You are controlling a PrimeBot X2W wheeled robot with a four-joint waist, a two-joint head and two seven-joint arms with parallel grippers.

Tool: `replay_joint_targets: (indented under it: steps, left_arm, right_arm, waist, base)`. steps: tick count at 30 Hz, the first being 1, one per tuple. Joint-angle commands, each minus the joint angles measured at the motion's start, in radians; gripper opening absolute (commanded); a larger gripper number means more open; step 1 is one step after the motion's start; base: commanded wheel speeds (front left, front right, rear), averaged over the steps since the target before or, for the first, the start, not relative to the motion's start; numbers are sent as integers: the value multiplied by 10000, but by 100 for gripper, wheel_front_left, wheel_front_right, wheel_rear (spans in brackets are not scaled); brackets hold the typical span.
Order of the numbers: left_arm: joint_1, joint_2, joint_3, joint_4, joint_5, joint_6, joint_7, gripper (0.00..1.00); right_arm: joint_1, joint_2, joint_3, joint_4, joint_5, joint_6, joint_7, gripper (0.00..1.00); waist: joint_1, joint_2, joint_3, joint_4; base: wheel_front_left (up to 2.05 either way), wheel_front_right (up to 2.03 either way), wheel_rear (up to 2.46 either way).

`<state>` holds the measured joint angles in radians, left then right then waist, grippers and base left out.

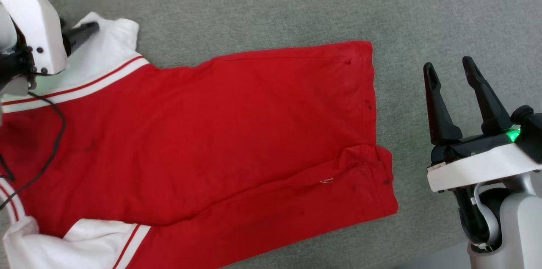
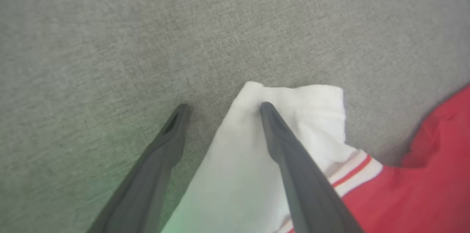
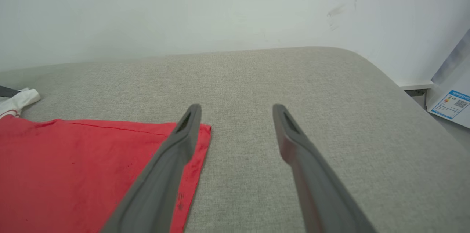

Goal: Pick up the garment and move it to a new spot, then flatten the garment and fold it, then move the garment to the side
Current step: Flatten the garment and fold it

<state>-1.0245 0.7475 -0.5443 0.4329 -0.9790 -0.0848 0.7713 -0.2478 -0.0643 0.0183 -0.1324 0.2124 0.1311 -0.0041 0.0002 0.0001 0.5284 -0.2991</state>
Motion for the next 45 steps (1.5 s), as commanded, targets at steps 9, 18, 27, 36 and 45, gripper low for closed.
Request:
replay_joint_targets:
  steps: [9, 18, 27, 36, 45]
  left_arm:
    - [748, -241, -664, 637, -714, 516, 2144, 0]
    - [506, -481, -507, 485, -371, 449, 1044, 0]
    - [-107, -823, -277, -75, 123, 505, -341, 0]
    - [-245, -1400, -562, -1106, 652, 378, -1326, 0]
    - [-70, -1541, -679, -1435, 746, 347, -1661, 0]
  right_arm:
    - [-255, 138, 5, 254, 327, -8, -17, 100]
    - [-393, 93, -39, 629, 967, -8, 576, 100]
    - [-1378, -853, -22, 2092, 2233, -6, 3656, 100]
    - [-3236, -1789, 78, 3815, 2823, -6, 6452, 100]
    - [-3815, -1934, 685, 5761, 2656, -11, 8739, 0]
  waist:
    - [-2, -1, 399, -270]
    - [-2, -1, 131, -35]
    - [-2, -1, -530, 804]
    - [-2, -1, -463, 2039]
    - [-2, -1, -211, 2652]
  base:
    - [0, 0, 0]
    - [0, 0, 0]
    - [0, 0, 0]
    - [0, 0, 0]
    - [0, 0, 0]
